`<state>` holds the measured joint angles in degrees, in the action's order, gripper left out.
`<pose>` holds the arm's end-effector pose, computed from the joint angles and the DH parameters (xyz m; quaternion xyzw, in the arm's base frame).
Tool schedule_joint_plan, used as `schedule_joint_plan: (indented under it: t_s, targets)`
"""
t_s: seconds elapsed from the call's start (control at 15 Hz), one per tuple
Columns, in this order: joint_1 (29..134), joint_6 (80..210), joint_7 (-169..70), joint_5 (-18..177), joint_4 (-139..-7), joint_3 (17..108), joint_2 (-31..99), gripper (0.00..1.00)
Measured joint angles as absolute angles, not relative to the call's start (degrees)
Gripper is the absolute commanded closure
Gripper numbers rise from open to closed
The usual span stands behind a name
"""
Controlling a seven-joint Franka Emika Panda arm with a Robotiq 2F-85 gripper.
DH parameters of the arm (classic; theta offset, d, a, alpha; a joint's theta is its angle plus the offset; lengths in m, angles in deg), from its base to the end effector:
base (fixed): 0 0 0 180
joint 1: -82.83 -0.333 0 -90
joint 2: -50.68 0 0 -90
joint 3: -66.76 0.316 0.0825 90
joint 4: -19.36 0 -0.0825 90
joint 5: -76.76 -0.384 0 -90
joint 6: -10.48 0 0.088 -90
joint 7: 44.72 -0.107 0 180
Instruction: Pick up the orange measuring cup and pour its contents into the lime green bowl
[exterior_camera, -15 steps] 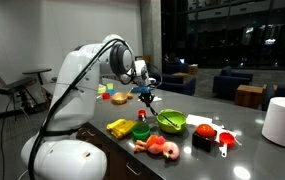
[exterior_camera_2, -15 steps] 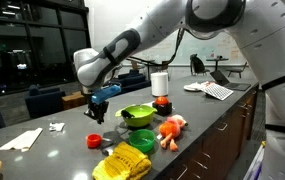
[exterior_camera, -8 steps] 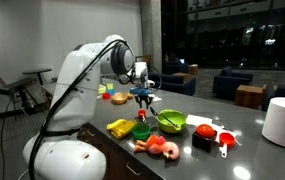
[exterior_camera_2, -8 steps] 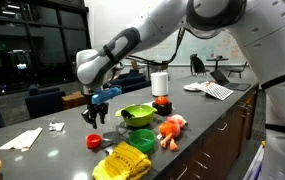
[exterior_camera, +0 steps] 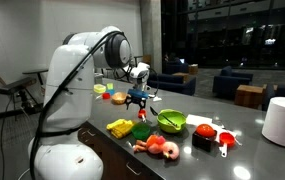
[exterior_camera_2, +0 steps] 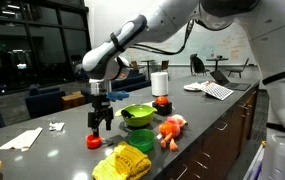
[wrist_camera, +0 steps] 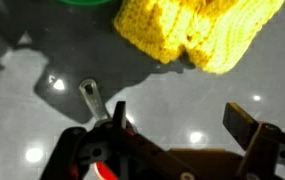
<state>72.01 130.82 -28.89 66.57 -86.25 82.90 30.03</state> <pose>0.5573 0.2809 0.3331 -0.9414 -0.3103 0.0580 0.1186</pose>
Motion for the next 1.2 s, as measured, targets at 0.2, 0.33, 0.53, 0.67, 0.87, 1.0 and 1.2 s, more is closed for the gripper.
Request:
schedule_joint_plan:
  t_s: [0.2, 0.33, 0.53, 0.67, 0.87, 1.0, 1.2]
  targets:
    - [73.5, 124.68, -18.97, 65.93, -89.11, 83.21, 33.13, 0.0]
    - [73.97, 122.9, -13.21, 66.07, -90.02, 83.18, 33.86, 0.0]
    - [74.0, 123.66, -7.73, 66.48, -90.34, 82.99, 33.53, 0.0]
    - [73.95, 126.56, -6.56, 66.52, -90.47, 82.94, 33.05, 0.0]
    - [73.81, 133.99, -6.7, 67.02, -90.69, 82.89, 31.62, 0.0]
    - [73.68, 139.2, -7.18, 67.45, -90.74, 82.87, 30.3, 0.0]
    - [73.52, 145.1, -8.88, 70.06, -90.61, 82.8, 27.99, 0.0]
